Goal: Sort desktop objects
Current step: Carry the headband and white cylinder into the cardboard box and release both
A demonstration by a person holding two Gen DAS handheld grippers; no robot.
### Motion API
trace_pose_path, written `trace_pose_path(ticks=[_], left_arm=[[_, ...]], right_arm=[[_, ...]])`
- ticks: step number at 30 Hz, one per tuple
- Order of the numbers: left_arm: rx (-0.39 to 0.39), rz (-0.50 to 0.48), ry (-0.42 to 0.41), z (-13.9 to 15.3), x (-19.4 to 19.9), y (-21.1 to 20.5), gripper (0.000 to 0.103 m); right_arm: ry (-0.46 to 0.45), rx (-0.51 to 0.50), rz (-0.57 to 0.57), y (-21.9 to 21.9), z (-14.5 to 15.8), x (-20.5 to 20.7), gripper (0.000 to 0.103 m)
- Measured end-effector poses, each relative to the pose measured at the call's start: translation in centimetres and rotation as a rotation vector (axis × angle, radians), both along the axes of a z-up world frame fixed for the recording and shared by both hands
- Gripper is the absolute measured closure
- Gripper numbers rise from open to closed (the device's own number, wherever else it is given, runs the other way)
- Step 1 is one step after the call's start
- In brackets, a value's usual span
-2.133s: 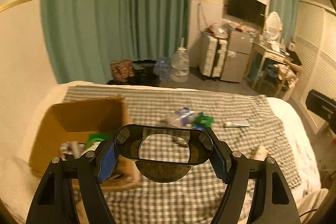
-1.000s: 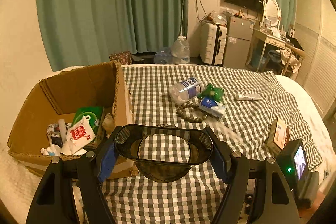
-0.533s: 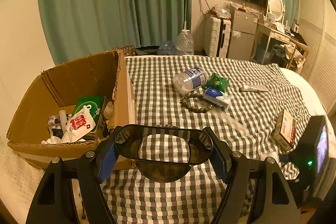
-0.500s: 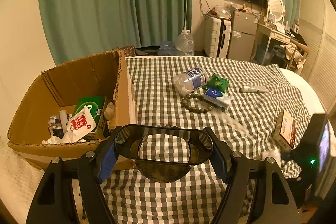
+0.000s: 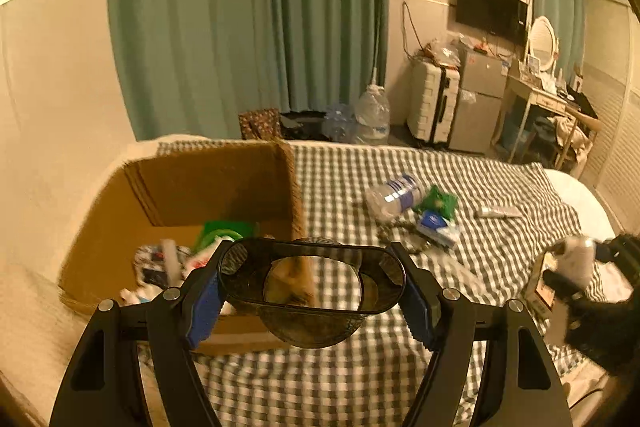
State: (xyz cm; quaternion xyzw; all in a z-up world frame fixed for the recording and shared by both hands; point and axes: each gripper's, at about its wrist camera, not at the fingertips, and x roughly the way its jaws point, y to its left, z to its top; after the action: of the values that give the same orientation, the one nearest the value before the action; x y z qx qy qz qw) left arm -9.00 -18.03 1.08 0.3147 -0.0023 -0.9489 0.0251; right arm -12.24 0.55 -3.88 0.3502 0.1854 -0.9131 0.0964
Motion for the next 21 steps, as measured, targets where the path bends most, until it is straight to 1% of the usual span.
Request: trace_pose_path(ticks=[2, 6, 8, 10, 13, 15, 17, 21], left_arm=[[-0.004, 0.021, 0.010, 0.9, -0.1, -1.2, 0.026], [0.010, 0.055, 0.029, 2.2, -0.3, -4.0, 0.026], [-0.005, 0.073, 0.040, 2.7, -0.5, -5.4, 0.026], [-0.023, 0.098, 0.046, 3.0, -0.8, -6.9, 0.026], [-0.022, 0.136, 0.046, 3.2, -1.2, -9.4, 0.026], [-0.011, 0.158, 0.034, 2.9, -1.7, -11.1, 0.026], [-0.019, 0.189, 0.018, 2.3, -2.2, -12.8, 0.026], [-0.029, 0.212, -0.018, 0.0, -3.4, -15.2, 0.026]], right_arm=[[0.037, -0.012, 0.015, -0.7, 2.1, 0.1, 0.050], [0.048, -0.115, 0.055, -1.7, 5.8, -0.5, 0.050], [0.060, -0.144, 0.079, -2.7, 7.5, -0.9, 0.050], [0.074, -0.151, 0.107, -4.0, 8.6, -1.3, 0.050], [0.098, -0.157, 0.154, -6.6, 10.3, -2.1, 0.050], [0.097, -0.178, 0.189, -8.2, 10.9, -2.8, 0.050], [0.078, -0.210, 0.235, -10.4, 11.4, -3.5, 0.050], [0.063, -0.241, 0.338, -15.5, 11.3, -4.5, 0.050]])
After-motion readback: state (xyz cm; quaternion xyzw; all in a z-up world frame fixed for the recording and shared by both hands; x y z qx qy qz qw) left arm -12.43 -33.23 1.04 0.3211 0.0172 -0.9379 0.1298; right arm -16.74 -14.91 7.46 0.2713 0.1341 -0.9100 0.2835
